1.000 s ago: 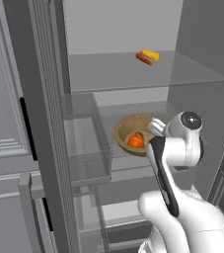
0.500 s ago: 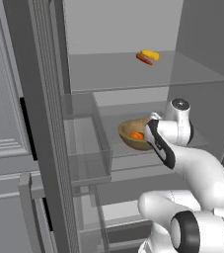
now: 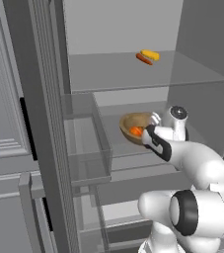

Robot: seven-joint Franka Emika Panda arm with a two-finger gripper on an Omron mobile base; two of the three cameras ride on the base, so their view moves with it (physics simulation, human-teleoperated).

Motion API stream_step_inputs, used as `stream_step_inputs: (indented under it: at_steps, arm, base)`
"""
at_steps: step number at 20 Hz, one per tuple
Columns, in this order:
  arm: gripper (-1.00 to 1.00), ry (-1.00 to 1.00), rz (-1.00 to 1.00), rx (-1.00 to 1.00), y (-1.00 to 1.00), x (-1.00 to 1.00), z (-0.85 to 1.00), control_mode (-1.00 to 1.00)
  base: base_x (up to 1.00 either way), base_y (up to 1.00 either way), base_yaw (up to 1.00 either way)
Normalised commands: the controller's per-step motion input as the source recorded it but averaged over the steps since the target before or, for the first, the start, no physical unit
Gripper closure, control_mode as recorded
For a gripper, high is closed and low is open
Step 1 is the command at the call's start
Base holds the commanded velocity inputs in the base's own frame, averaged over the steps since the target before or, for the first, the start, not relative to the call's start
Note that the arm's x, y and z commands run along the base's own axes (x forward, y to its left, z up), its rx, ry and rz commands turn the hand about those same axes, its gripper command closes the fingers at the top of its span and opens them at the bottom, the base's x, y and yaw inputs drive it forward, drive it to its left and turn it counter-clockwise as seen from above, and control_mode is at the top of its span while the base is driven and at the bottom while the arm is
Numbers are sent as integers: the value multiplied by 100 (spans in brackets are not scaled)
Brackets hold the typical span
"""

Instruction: Pick the chicken drumstick and squash from their plates and place them in the bowl. Then put the bowl in the fridge.

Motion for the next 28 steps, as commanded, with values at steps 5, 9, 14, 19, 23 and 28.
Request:
stream_step_inputs:
  at_steps: [5,9,14,19,23,28]
  arm:
    - [100,0,-4,-11,0,33,-29,-100]
    - [100,0,0,-2,0,18,-11,-100]
    - [100,0,0,0,0,0,0,-100]
    - [-100,0,0,0,0,0,0,-100]
    - [-100,0,0,0,0,0,0,-100]
    - [-100,-4,3,-4,0,0,30,-100]
  base:
    - [0,0,0]
    - [0,0,0]
    - [0,0,0]
    - [0,0,0]
    - [0,0,0]
    - [0,0,0]
